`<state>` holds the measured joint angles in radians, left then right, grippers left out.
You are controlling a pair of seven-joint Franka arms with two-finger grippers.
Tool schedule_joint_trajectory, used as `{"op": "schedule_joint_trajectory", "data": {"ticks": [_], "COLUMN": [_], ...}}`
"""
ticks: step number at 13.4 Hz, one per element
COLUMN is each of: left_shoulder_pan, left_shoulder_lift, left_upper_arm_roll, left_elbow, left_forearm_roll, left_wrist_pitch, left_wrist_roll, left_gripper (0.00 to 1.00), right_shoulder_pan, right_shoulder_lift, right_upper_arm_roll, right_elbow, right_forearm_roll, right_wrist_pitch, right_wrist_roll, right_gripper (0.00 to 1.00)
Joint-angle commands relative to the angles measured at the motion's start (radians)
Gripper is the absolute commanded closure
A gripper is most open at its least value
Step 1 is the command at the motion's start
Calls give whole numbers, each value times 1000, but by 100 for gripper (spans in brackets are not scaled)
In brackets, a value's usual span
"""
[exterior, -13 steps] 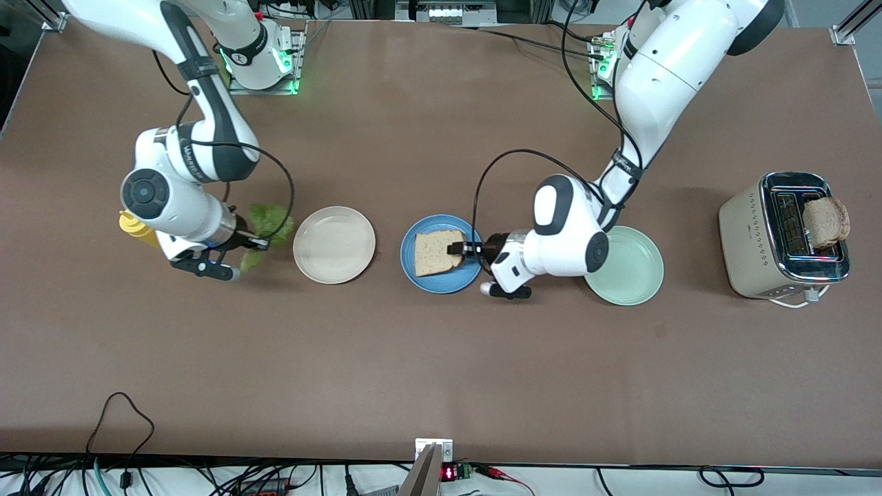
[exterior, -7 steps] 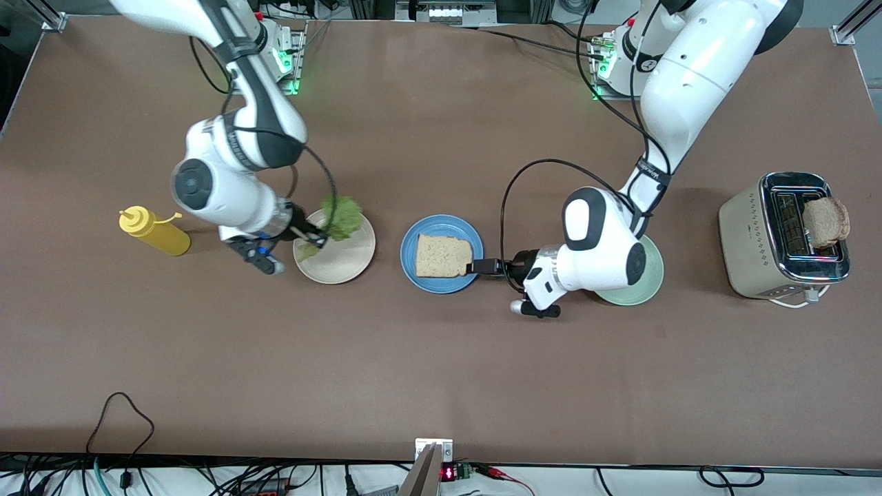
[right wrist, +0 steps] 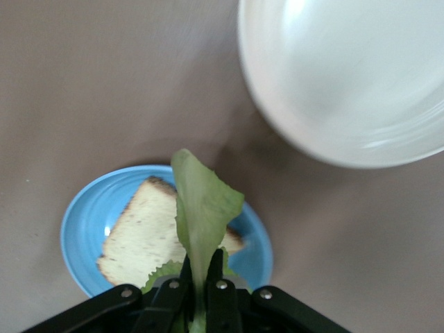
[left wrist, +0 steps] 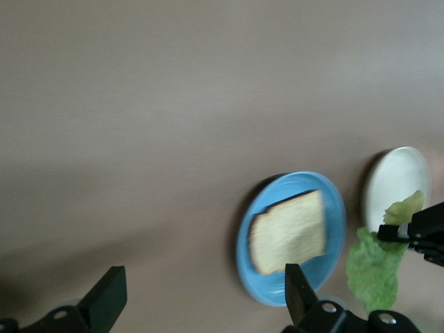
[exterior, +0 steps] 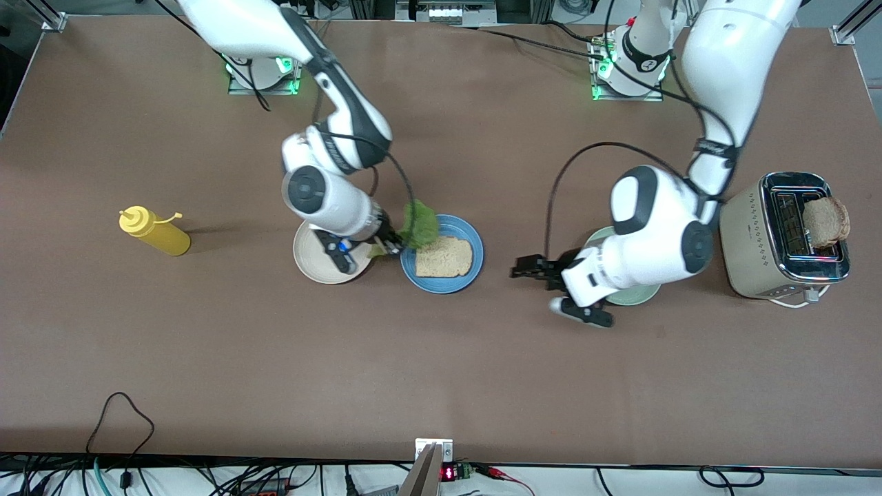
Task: Make sandwich in blue plate with both arms
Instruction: 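Place the lettuce on the toast while the left gripper returns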
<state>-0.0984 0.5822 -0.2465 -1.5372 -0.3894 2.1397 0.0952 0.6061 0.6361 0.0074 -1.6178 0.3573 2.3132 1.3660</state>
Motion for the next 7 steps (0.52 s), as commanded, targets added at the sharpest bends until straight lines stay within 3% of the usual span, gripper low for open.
{"op": "schedule_joint_trajectory", "data": {"ticks": [1, 3, 4, 7], "left_shoulder_pan": [42, 52, 52, 54], "left_shoulder_lift": [-51, -73, -96, -220], "left_upper_arm_roll": [19, 33, 61, 160], "left_elbow": [38, 101, 121, 111], "left_forearm_roll": [154, 297, 361, 414], "left_wrist_pitch": [-117, -228, -275, -320], "left_wrist_roll": [8, -5, -20, -61], "left_gripper": [0, 0, 0, 0], "right_shoulder_pan": [43, 50, 52, 60], "right_shoulder_lift": [106, 145, 154, 155], "right_upper_arm_roll": [-10, -10, -10, -12], "right_elbow": [116, 140, 142, 142], "right_forearm_roll": [54, 89, 101, 91], "right_wrist_pitch": [75, 138, 155, 160], "right_wrist_roll": [108, 142, 151, 140], "right_gripper": [96, 89, 76, 0]}}
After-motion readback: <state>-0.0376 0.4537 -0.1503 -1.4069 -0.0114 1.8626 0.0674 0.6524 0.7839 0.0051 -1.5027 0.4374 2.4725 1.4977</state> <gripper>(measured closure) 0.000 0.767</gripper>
